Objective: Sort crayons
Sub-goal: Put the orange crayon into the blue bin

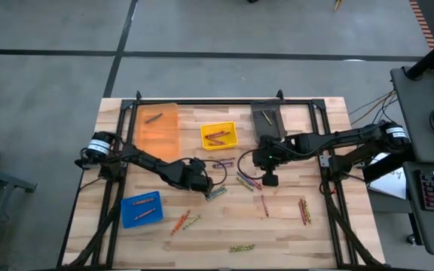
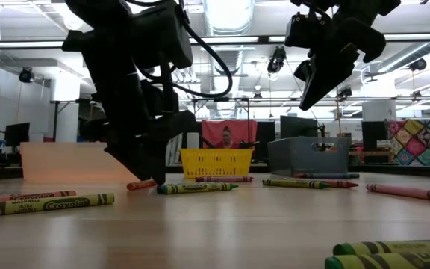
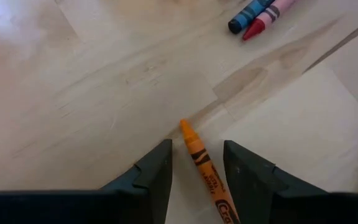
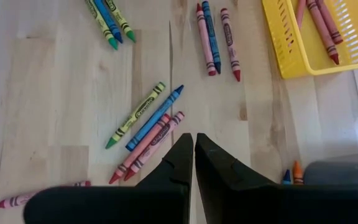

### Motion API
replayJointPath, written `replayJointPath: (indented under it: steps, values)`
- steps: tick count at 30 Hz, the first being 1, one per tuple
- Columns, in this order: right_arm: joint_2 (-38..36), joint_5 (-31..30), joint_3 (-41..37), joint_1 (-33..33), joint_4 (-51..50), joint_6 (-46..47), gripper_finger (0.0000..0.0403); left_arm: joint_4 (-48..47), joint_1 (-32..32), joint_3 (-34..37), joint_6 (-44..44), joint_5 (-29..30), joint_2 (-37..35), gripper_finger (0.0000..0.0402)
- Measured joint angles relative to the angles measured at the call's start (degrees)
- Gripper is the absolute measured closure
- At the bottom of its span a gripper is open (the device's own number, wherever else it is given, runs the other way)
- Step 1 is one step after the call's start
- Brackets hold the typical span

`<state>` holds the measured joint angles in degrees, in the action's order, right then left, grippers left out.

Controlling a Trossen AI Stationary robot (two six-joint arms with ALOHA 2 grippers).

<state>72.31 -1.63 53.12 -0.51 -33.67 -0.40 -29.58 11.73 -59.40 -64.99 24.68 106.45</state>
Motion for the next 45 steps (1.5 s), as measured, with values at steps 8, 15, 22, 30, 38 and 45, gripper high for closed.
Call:
replayJointPath:
  steps: [8,15,22,30,38,45]
  values:
    - [0.0,0.0,0.0,0.0,0.1,0.0,0.0394,0.0,0.2,0.0,-0.1,0.0,0.0,0.0323]
    - [0.0,0.0,0.0,0.0,0.1,-0.2,0.0394,0.0,0.3,0.0,-0.2,0.1,0.0,0.0374]
    - [0.0,0.0,0.0,0.0,0.1,-0.2,0.0394,-0.1,0.4,0.0,1.6,0.1,-0.5,0.0396]
    - [0.0,0.0,0.0,0.0,0.1,-0.1,0.0394,-1.9,0.5,-3.0,8.6,-0.1,-5.3,0.0401]
    - [0.0,0.0,0.0,0.0,0.1,-0.8,0.0394,-13.5,1.7,-10.0,16.6,-1.3,-11.3,0.0401]
    - [0.0,0.0,-0.1,0.0,0.8,0.2,0.0394,-38.1,6.9,-19.7,26.6,-5.9,-16.4,0.0401]
